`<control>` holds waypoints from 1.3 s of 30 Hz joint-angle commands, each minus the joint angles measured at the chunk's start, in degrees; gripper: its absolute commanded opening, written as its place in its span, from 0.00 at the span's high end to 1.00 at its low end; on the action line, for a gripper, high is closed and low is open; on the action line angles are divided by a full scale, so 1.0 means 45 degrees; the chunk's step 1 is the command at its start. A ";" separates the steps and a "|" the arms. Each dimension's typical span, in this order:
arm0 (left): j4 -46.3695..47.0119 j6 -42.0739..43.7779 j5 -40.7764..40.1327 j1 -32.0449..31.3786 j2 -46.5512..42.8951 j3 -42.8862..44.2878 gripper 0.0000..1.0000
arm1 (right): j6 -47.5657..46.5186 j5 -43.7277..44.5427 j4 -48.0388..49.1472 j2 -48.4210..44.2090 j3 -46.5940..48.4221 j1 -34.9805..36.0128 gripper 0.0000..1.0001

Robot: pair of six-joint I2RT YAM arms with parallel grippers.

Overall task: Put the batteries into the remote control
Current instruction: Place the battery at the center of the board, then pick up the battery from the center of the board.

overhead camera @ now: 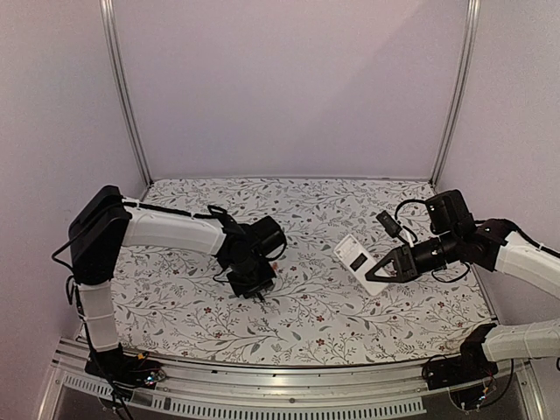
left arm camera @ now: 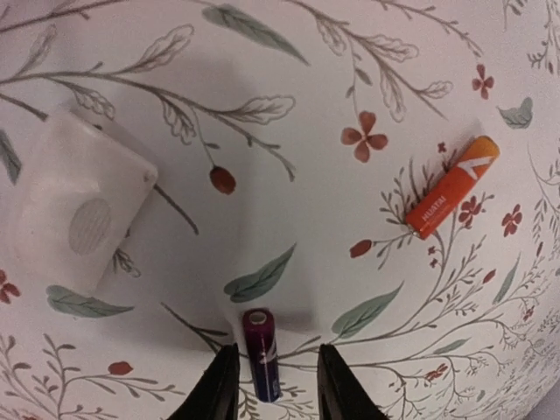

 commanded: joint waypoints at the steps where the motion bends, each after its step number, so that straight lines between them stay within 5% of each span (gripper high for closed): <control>1: -0.0273 0.2317 -0.0881 -0.0145 -0.1409 0.0410 0.63 | -0.0122 0.0154 -0.0136 -0.0283 0.0095 -0.0075 1.00; 6: 0.0475 0.9843 -0.0857 -0.0027 -0.3927 0.1098 0.18 | -0.0165 0.0248 -0.0260 -0.0475 0.0093 -0.0073 1.00; 10: 0.2281 1.5155 -0.0136 0.0280 -0.6338 -0.0063 0.02 | -0.0141 0.0216 -0.0366 -0.0634 0.0005 -0.0093 1.00; 17: 0.2563 2.1412 0.0616 0.0249 -0.8124 -0.2037 0.03 | 0.0082 -0.0018 -0.0380 -0.0798 -0.0216 -0.0073 1.00; 25: -0.0360 2.6026 0.1958 0.0242 -0.6781 -0.2058 0.09 | 0.0174 -0.0218 -0.0426 -0.0914 -0.0352 -0.0082 1.00; 39: -0.2651 2.9354 0.0927 0.0234 -0.1917 0.0654 0.30 | 0.0162 -0.0202 -0.0406 -0.1131 -0.0408 -0.0073 1.00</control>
